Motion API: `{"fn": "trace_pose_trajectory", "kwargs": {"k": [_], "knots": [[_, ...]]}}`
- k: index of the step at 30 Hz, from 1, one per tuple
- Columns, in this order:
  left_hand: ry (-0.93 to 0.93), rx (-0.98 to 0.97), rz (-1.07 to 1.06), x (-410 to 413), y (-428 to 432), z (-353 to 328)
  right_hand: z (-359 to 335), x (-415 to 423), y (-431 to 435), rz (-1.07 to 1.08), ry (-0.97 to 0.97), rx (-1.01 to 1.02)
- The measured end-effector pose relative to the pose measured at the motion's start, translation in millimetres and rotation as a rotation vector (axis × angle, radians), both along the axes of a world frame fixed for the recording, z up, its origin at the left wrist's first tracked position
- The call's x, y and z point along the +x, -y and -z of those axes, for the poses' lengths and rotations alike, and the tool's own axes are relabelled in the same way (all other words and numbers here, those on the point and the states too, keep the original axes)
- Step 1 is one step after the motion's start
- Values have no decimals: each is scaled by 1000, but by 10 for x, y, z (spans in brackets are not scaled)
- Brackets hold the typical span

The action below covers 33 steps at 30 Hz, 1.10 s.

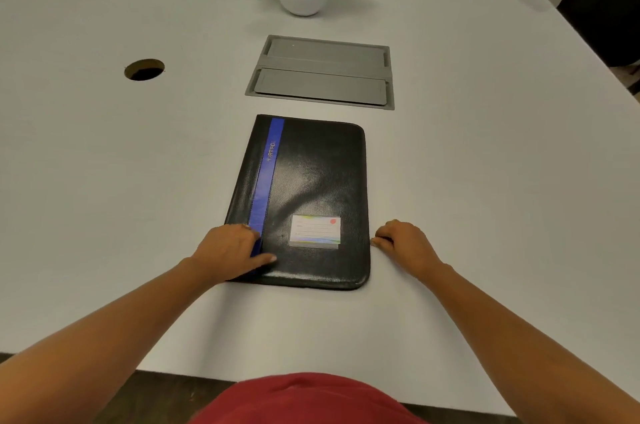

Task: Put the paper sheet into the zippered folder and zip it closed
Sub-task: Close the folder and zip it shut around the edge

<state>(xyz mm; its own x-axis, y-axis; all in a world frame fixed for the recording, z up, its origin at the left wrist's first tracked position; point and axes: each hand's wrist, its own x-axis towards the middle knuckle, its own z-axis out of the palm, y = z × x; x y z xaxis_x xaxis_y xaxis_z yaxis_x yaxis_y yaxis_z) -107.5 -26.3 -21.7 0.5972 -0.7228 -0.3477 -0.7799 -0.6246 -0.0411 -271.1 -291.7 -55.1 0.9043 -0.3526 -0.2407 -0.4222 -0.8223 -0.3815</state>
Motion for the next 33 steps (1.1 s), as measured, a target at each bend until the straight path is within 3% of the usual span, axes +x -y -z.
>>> {"fn": "trace_pose_trajectory", "kwargs": {"k": [3, 5, 13, 18, 33], "knots": [[-13, -270, -45, 7, 176, 84, 40, 31, -3, 83, 94, 123], [-52, -336, -62, 51, 312, 143, 37, 50, 13, 114, 107, 168], [-39, -352, -348, 304, 710, 473, 88, 52, 115, 117, 85, 207], [48, -333, -328, 292, 633, 674, 85, 116, 250, 126, 94, 129], [61, -348, -323, 286, 638, 707, 47, 849, 772, 168, 154, 41]]}}
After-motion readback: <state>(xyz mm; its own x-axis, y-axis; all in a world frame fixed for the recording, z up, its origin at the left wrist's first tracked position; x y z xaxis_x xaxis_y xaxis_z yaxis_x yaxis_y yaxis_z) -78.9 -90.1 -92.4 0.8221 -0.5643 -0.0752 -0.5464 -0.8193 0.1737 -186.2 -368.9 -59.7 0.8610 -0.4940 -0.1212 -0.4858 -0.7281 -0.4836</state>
